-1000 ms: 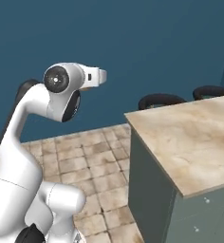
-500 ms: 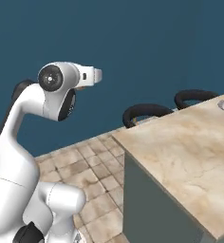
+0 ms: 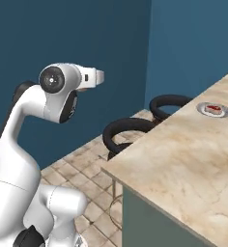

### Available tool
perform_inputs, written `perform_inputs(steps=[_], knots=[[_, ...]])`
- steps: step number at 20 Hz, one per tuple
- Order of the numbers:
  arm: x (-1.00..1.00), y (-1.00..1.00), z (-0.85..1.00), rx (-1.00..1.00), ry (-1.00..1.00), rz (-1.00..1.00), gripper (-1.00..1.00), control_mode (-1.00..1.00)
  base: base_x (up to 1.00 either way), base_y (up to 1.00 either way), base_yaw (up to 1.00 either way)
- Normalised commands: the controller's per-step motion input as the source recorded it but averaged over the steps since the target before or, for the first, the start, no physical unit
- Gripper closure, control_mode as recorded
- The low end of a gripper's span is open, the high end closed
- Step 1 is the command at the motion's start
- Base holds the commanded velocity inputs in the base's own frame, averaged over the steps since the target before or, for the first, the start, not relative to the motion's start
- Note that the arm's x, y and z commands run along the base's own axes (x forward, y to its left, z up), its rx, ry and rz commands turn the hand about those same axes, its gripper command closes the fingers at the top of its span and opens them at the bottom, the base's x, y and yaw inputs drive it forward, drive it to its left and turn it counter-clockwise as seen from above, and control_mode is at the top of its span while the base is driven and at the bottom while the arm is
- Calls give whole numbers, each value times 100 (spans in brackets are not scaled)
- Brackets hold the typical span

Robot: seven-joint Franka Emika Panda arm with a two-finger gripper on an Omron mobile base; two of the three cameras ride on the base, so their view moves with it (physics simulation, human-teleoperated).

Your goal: Retrieve the shaker from the cabinet and place it next the steak on a plate on the dining table.

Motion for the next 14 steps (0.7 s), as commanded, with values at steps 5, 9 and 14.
perform_inputs(steps=[5, 9, 14], knots=[[0, 0, 0, 0, 0, 0, 100, 100, 62, 63, -43], [0, 0, 0, 0, 0, 0, 100, 100, 61, 61, -42], [0, 0, 0, 0, 0, 0, 100, 100, 64, 59, -45]])
